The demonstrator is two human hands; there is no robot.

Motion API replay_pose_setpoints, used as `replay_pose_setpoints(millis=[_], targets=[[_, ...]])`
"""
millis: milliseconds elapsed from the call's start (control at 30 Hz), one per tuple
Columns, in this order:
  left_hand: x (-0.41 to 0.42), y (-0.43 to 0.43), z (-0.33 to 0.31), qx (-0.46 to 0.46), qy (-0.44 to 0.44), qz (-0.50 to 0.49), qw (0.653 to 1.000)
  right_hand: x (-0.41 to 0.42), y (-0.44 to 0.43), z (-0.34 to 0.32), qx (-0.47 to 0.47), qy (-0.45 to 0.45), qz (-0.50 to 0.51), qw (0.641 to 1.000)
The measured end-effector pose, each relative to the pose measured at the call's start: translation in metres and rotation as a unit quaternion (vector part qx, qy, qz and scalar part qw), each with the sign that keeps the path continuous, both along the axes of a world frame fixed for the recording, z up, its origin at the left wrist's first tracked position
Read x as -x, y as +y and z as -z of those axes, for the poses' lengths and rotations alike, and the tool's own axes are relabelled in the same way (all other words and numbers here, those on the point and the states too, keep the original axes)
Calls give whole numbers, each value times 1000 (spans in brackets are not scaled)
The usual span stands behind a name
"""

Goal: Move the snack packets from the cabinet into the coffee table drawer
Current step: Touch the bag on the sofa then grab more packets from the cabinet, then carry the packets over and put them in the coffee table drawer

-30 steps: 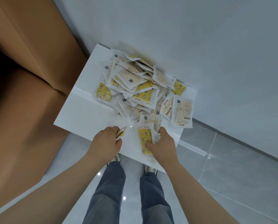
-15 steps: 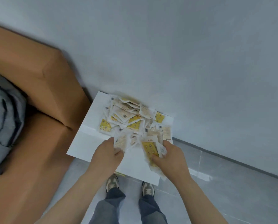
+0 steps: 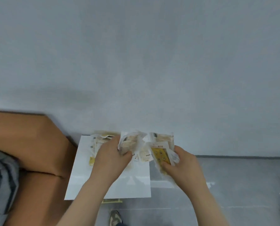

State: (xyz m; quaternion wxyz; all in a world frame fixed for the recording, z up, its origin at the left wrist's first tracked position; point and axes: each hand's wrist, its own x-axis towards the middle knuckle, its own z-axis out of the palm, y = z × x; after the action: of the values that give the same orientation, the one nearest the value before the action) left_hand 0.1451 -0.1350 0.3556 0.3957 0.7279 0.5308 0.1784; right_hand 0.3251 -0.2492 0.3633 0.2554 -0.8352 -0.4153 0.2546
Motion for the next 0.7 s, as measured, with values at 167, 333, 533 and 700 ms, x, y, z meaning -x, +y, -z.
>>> replay_pose_setpoints(millis=[167,333,533,700], targets=[[-49,-29,-49,-28,-4,66,997,-40,-50,-37,-20,-24,56,998],[-101,-89,-92,-41,-50,125,990,-82,-129,-80,-58,-63,125,989],[-175,-192,-123,-39,-84,217,972,-121,-249,-121,-80,-86,201,973],[-234,-276,-143,-32,-114,307,945,-151,-349,-146,-84,-122,268,952]])
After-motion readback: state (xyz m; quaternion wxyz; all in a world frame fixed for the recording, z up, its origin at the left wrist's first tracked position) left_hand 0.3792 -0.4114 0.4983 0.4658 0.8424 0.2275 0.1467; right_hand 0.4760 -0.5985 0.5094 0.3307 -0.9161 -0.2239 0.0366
